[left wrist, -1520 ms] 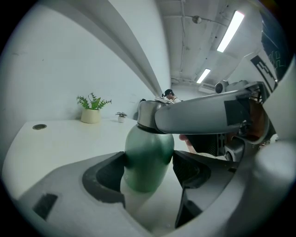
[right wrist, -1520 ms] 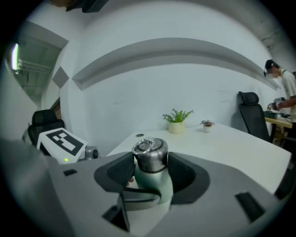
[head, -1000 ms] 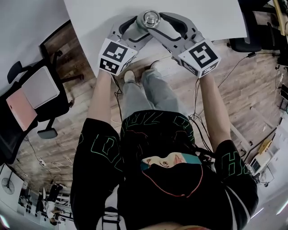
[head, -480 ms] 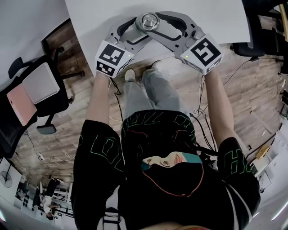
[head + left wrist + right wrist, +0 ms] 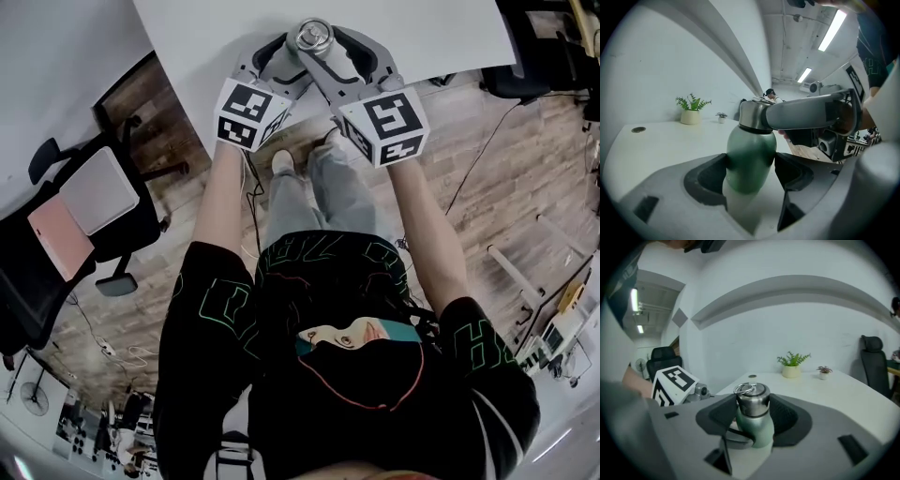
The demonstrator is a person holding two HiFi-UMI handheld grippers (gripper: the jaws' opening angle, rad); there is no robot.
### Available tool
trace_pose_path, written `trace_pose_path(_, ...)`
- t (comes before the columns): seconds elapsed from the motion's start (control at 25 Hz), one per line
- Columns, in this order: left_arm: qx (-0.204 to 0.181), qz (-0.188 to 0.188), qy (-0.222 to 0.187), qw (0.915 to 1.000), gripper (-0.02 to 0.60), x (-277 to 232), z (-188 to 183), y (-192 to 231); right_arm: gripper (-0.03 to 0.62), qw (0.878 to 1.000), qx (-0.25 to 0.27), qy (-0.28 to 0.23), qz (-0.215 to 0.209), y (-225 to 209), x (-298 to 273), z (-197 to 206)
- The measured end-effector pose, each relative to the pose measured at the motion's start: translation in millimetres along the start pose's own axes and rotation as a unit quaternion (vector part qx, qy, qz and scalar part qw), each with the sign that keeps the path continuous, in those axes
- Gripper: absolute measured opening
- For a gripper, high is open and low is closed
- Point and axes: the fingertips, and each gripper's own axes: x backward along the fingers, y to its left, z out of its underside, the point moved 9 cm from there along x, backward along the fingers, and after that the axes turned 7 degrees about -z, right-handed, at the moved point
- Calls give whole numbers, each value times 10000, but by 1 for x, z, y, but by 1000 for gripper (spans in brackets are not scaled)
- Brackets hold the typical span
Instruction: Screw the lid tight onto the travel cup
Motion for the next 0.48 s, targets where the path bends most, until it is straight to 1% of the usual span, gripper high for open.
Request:
trace_pose_path(0.12,11,-10,-9,10000,334,0,0,-1,225,9967,-325,-89,737,12,-1,2)
trace_pose_path(0.28,18,-30,20,10000,334,-2,-1,-1,225,9843,-573,-291,1642,26,-7,4)
trace_pose_path(0.36,19,-5,44,10000,334,-2,-1,-2,227,9787,-625,-401,1912,30,-9,5)
trace_pose_path(0.4,16,5,50,10000,334,-2,-1,-2,227,9773,-640,-432,1973,31,-10,6)
trace_pose_path(0.48,13,8,47,10000,334,-1,-1,-2,229,9782,-631,-427,1931,31,-10,5)
